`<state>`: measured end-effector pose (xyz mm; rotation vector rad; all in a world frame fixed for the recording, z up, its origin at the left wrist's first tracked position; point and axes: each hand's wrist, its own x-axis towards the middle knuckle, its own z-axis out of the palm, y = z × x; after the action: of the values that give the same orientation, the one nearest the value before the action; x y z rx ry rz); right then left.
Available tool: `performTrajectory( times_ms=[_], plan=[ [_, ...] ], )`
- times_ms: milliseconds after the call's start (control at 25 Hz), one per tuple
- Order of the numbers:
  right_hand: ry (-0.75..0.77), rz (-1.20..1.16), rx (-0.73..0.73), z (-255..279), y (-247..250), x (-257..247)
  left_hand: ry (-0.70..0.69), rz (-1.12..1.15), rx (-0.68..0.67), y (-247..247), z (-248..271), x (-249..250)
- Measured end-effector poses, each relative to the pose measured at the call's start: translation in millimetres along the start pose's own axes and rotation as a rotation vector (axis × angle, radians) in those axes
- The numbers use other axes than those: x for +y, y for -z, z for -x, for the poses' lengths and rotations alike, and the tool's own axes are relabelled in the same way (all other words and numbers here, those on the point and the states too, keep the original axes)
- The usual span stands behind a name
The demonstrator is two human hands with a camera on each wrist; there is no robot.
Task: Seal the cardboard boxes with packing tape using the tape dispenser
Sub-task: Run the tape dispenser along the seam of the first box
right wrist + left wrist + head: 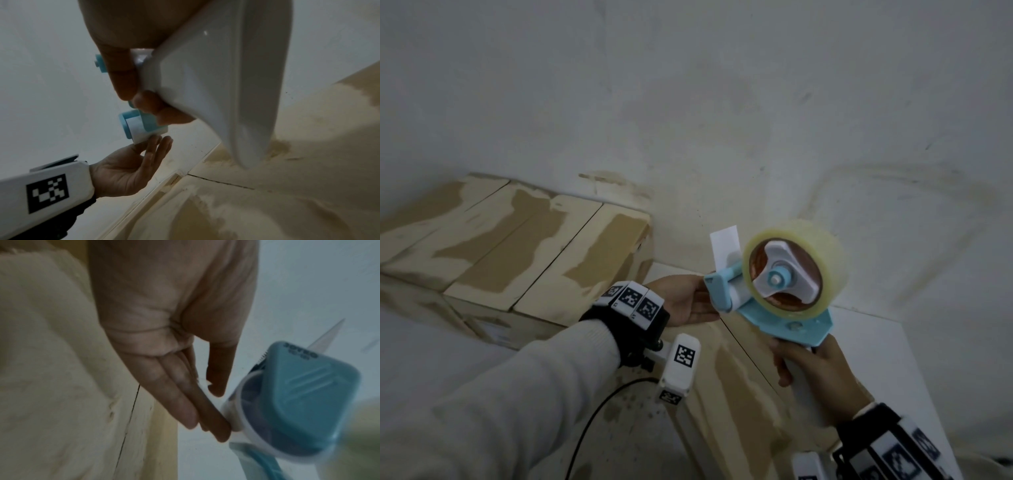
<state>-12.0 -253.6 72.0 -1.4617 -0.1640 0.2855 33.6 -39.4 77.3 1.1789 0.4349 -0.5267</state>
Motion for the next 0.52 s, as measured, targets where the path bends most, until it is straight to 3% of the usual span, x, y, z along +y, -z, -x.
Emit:
performTrajectory(
  times_ms=[360,520],
  plan=[
    [-0.026,0.037,0.016,6,-7,-3,0.007,-0.120,0.045,4,2,2],
    [-0.071,0.075,0.038,3,-15,-3,-0.080,-0.252,0.097,7,-3,13]
  ],
)
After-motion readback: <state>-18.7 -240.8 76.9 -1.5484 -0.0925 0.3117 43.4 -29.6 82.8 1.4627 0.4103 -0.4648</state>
